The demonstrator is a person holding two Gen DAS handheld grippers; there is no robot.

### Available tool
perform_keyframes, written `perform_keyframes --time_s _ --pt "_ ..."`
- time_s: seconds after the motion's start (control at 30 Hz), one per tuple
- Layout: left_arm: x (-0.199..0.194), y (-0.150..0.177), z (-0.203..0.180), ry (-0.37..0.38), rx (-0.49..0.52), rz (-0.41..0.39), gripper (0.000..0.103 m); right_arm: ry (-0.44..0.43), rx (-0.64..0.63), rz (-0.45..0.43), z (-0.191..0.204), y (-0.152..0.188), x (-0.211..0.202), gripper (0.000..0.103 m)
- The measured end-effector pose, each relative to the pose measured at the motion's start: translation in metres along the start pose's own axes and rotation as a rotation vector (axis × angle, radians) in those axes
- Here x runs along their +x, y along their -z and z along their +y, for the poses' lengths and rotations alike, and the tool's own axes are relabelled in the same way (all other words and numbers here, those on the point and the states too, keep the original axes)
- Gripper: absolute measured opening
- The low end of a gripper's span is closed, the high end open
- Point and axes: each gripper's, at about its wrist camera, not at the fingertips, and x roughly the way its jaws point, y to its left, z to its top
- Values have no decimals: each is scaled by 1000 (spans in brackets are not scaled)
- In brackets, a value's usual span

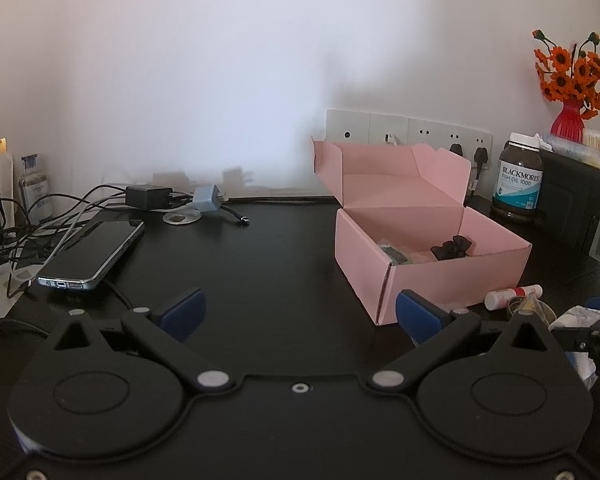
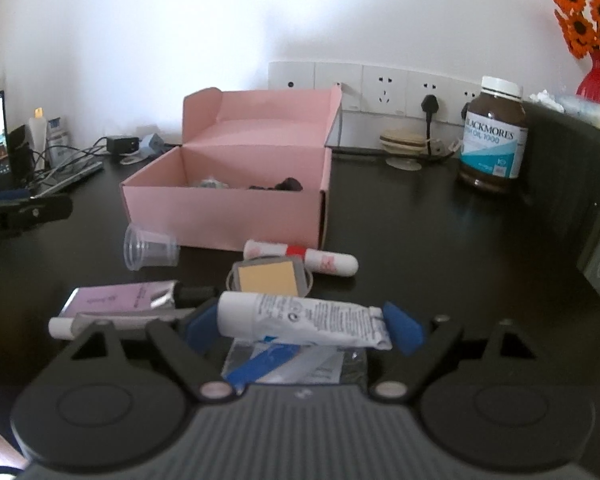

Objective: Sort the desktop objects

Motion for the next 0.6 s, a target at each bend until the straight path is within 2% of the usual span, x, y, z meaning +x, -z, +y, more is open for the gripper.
perform_keyframes --time_s 0.6 --pt "1 0 -1 1 4 7 103 -21 13 29 -11 -19 -4 87"
